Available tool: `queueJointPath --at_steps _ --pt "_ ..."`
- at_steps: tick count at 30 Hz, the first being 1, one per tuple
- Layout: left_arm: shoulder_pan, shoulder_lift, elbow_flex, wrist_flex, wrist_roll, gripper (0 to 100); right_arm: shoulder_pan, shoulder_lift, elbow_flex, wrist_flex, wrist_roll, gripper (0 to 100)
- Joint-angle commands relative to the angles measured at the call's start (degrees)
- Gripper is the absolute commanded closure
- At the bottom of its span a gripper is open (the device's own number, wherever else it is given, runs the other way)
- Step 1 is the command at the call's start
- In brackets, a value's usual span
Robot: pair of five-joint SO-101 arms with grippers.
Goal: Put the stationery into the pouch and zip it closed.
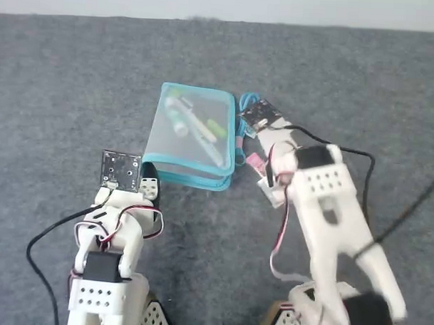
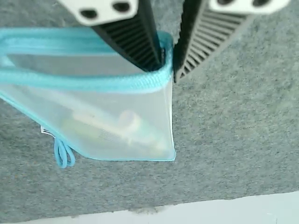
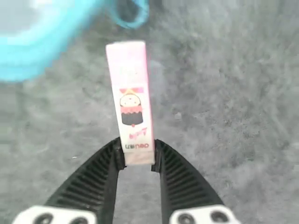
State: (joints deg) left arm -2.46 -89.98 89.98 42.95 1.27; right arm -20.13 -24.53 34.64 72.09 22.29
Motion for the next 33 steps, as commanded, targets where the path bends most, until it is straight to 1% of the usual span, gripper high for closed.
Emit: queueJointPath --at_steps 1,6,9,12,18,23,28,30,33 --pt "-0.1 -1.0 -0.2 -2.7 -0.5 99 -5.1 -10.9 0.2 2.8 -0.9 99.1" --pt "0.1 -1.0 -0.2 -2.7 -0.5 99 -14.1 -17.8 0.4 4.1 -0.8 99.1" --pt "2.8 -1.1 0.5 -2.6 -0.5 99 -20.1 -18.1 0.0 2.9 -0.4 99.1" --pt "4.6 -1.1 0.8 -2.7 -0.6 99 -23.1 -16.1 -0.1 1.5 -0.7 99.1" --pt "4.7 -1.1 0.7 -2.8 -0.6 99 -23.4 -4.8 -5.4 1.9 -0.8 99.1" --pt "4.6 -1.1 0.7 -3.5 -0.6 99 -23.3 4.7 -11.6 4.4 -1.0 99.1" --pt "4.8 -1.1 0.7 -3.4 -0.6 99 -23.2 11.2 -17.7 4.7 -4.7 99.1" --pt "4.8 -1.1 0.7 -3.4 -0.6 99 -21.9 12.8 -19.6 4.8 -4.9 99.1" --pt "4.8 -1.1 0.7 -3.4 -0.6 99 -18.9 13.8 -22.3 4.9 -7.6 99.1"
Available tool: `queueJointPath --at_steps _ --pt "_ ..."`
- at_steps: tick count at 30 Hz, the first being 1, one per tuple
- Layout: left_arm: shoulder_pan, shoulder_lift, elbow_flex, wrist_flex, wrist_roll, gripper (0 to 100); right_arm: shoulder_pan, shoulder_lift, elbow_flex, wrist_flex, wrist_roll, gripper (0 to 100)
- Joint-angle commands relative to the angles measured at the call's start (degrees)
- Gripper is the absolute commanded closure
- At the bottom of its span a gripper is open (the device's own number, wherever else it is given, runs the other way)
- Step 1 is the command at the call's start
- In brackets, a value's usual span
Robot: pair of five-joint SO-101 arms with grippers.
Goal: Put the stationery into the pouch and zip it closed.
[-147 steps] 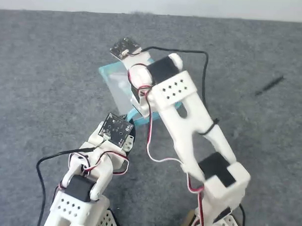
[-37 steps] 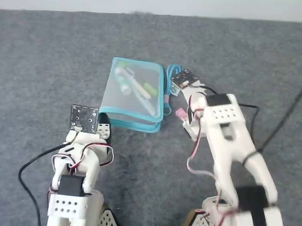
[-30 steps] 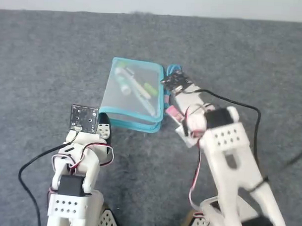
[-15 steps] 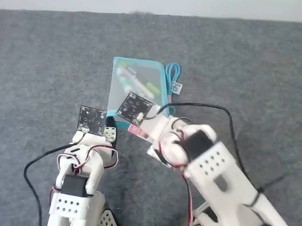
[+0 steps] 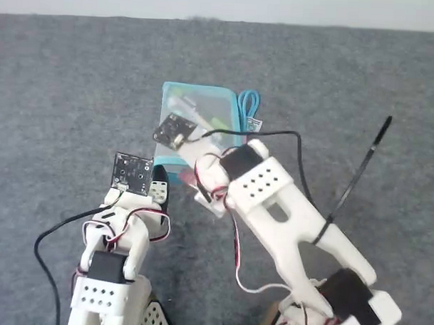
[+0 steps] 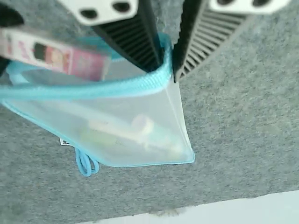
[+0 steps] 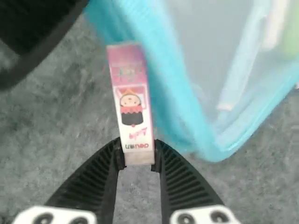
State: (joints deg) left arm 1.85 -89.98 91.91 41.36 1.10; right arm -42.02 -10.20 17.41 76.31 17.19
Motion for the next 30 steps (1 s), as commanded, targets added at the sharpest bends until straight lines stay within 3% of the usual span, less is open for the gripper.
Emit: queueJointPath --at_steps 1,10,18,24,30 --pt "0.5 -1.1 -1.2 -1.8 -0.4 99 4.1 -0.2 -5.8 0.9 -3.2 99.1" --pt "0.6 -1.1 -1.3 -1.8 -0.4 99 6.6 8.9 -19.3 9.2 -4.9 99.1" --pt "0.6 -1.1 -1.3 -1.8 -0.4 99 6.5 22.2 -31.8 9.6 -11.6 99.0" --pt "1.9 -1.1 -1.1 -1.8 -0.5 99 5.8 24.3 -38.5 9.6 -15.2 98.7" --pt "5.3 -1.1 -0.9 -1.7 -3.3 99 1.4 22.2 -38.7 10.9 -13.6 82.2"
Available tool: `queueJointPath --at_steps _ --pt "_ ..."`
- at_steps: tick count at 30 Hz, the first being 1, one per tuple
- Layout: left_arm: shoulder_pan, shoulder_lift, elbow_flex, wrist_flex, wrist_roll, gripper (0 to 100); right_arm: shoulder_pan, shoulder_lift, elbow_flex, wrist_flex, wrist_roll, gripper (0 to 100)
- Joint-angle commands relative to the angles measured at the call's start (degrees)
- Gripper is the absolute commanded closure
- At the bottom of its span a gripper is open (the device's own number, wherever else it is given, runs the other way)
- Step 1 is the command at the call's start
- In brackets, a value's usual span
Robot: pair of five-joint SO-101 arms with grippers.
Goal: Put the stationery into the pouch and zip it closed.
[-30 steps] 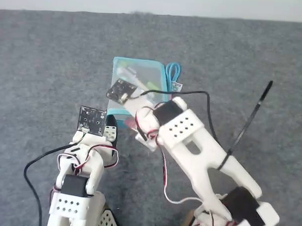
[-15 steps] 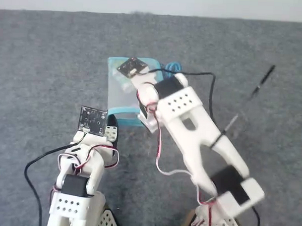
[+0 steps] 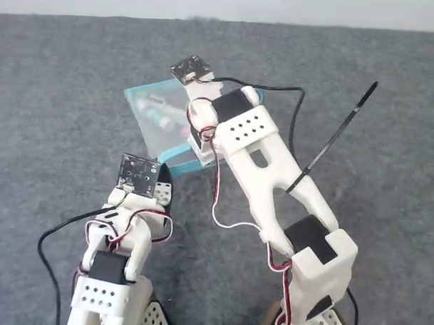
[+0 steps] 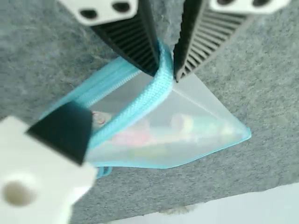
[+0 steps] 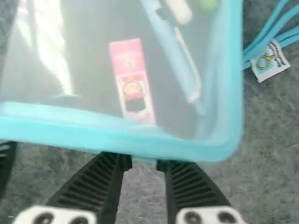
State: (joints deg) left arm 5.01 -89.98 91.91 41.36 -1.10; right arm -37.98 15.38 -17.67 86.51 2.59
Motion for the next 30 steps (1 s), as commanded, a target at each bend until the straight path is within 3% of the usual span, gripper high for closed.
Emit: queueJointPath --at_steps 1,10,17,24,26,30 --pt "2.1 -1.1 -0.9 -1.6 -1.1 99 -3.1 -4.2 -3.6 1.3 2.4 80.2" --pt "2.1 -1.1 -0.9 -1.6 -1.3 99 2.1 -18.8 0.1 3.0 4.3 81.1" --pt "1.2 -1.1 -0.9 -1.6 -1.2 99 11.6 -25.5 18.8 -11.5 4.9 81.1" --pt "-0.5 -1.1 -1.0 -1.8 -1.1 99 9.9 -25.4 29.4 -20.5 6.1 80.7" --pt "-0.5 -1.1 -1.0 -1.8 -1.1 99 8.5 -25.9 30.6 -20.7 9.1 80.7" --pt "-0.6 -1.1 -1.0 -1.8 -1.1 99 8.0 -27.0 32.3 -18.7 22.0 80.7"
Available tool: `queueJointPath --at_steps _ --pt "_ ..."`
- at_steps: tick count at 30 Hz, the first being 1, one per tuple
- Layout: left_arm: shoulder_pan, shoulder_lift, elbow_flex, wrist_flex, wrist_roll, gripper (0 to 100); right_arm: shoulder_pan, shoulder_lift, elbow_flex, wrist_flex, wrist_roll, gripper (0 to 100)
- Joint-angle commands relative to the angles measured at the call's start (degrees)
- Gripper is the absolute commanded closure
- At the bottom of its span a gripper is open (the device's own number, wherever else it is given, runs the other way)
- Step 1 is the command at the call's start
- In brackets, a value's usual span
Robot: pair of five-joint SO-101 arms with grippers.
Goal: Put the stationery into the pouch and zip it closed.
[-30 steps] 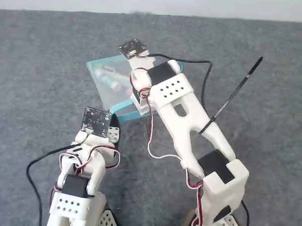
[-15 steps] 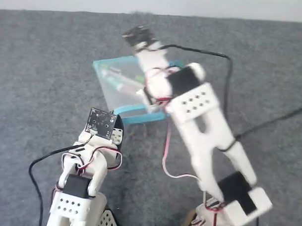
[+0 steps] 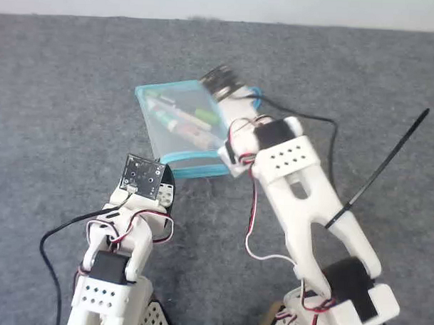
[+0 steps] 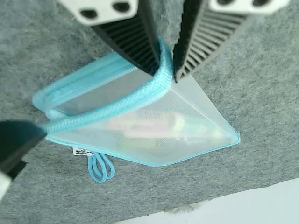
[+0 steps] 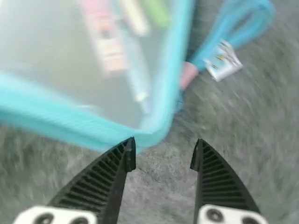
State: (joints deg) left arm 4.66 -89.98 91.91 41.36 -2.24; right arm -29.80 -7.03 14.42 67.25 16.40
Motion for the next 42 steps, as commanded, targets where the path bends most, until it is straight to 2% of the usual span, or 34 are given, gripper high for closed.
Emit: queueJointPath --at_steps 1,5,12,15,17,21,28,33,42 --pt "-0.3 -1.1 -1.0 -1.8 0.0 99 0.0 -5.5 1.0 0.8 9.3 80.7" --pt "-0.2 -1.1 -1.0 -1.8 0.0 99 0.3 -11.0 6.8 -1.4 10.2 80.7" --pt "-0.4 -1.1 -1.0 -1.8 0.0 99 -0.4 -20.6 19.1 -12.3 14.3 80.7" --pt "-0.6 -1.1 -1.0 -1.8 0.0 99 1.5 -19.8 19.1 -13.4 11.3 80.7" --pt "-0.6 -1.1 -1.0 -1.8 0.0 99 3.7 -16.4 15.5 -11.6 8.1 80.7" --pt "-0.5 -1.1 -1.0 -1.6 0.1 99 7.7 -4.2 1.3 -5.4 7.6 80.7" --pt "-0.5 -1.1 -0.9 -1.6 0.1 99 8.5 19.5 -21.0 -1.6 7.0 80.7" --pt "-0.3 -1.1 -0.9 -1.6 0.0 99 8.8 32.1 -34.8 -1.6 0.6 80.7" --pt "-0.1 -1.1 -0.9 -1.6 0.0 99 10.4 47.5 -51.2 -2.4 -12.4 80.7"
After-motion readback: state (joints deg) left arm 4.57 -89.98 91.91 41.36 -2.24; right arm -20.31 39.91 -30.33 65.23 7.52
